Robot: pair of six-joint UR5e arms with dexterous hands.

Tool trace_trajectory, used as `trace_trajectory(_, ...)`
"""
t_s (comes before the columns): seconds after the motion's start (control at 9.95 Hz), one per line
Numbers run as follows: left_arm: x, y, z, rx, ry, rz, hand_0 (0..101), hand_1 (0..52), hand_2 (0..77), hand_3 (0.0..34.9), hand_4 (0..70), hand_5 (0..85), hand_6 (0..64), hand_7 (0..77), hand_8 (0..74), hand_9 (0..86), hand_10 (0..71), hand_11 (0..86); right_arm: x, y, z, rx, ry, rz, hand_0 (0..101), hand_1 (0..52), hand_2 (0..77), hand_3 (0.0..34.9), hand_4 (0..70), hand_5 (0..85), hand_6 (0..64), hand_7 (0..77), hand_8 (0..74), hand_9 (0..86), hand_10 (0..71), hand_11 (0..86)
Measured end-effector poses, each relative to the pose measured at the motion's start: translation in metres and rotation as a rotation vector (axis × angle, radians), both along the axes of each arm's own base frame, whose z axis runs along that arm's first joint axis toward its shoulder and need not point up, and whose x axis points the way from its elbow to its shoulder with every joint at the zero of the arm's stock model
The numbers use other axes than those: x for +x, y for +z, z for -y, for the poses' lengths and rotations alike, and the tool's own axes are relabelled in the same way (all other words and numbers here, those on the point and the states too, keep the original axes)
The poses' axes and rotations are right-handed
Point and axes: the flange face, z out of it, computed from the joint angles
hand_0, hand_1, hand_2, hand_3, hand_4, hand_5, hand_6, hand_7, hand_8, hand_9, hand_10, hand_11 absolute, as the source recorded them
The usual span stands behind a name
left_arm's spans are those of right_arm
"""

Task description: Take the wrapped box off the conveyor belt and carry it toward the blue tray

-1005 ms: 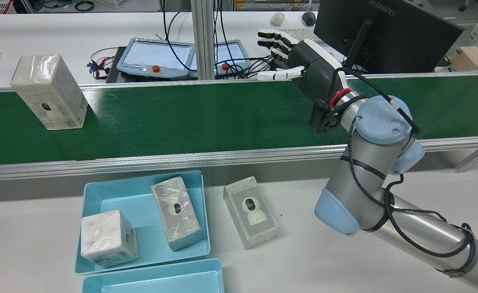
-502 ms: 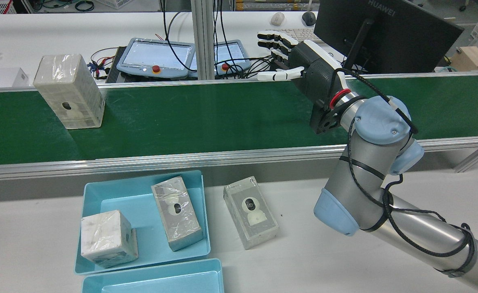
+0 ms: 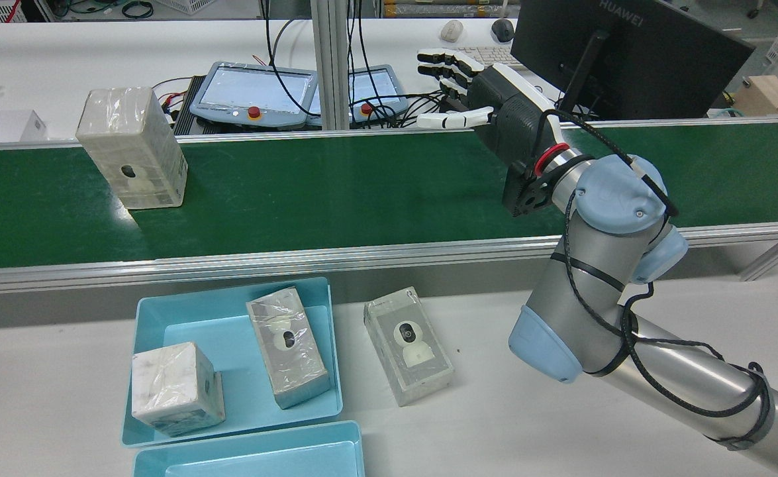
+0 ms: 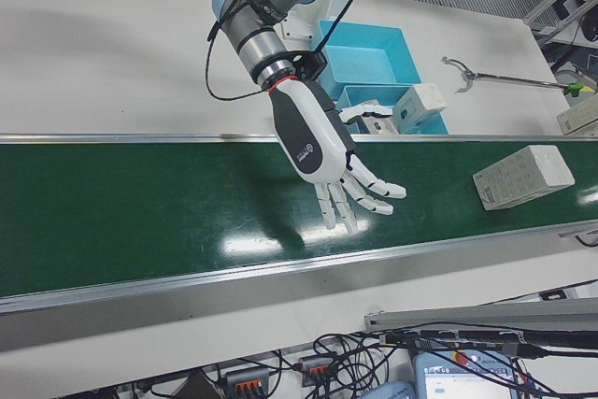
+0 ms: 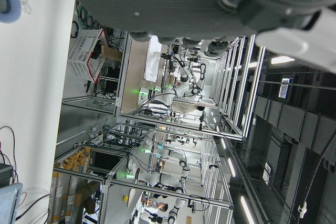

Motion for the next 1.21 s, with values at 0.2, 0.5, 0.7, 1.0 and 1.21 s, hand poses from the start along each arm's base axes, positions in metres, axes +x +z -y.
trace_trajectory(0.2,0.0,0.0,0.0,0.0,0.0,0.0,0,0.0,1.1,0.0,0.0,0.5,0.5,0.5,0.5,0.0,0.0,0.0,0.0,-0.0001,0.0001,0.0,0.001,0.0,44,12.5,18.5,30.5,8.2,22.9,0.0,22.4,0.0,4.9,2.7,4.9)
trace_trajectory(0.5,0.0,0.0,0.0,0.0,0.0,0.0,0,0.0,1.1,0.0,0.5,0.5,0.5,0.5,0.5,0.0,0.0,0.0,0.0,-0.0001,0.0001,0.0,0.001,0.0,44,12.5,18.5,30.5,8.2,22.9,0.0,22.4,0.0,5.4,2.2,3.8)
trace_trajectory(0.7,0.0,0.0,0.0,0.0,0.0,0.0,0,0.0,0.5,0.0,0.0,0.5,0.0,0.5,0.5,0.0,0.0,0.0,0.0,-0.0001,0.0001,0.0,0.001,0.0,43,12.5,18.5,30.4,4.9,22.4,0.0,22.4,0.0,5.4,2.7,4.4)
trace_trajectory(1.0,0.0,0.0,0.0,0.0,0.0,0.0,0,0.0,1.1,0.0,0.0,0.5,0.0,0.5,0.5,0.0,0.5,0.0,0.0,-0.0001,0.0001,0.0,0.001,0.0,43,12.5,18.5,30.5,7.6,22.9,0.0,22.4,0.0,5.4,2.7,4.4)
trace_trajectory(1.21,0.0,0.0,0.0,0.0,0.0,0.0,0,0.0,1.1,0.0,0.5,0.5,0.5,0.5,0.5,0.5,0.5,0.0,-0.0001,0.0001,0.0002,-0.001,0.001,0.0,43,10.4,19.1,30.4,7.6,22.9,0.0,22.4,0.0,5.4,2.7,4.4)
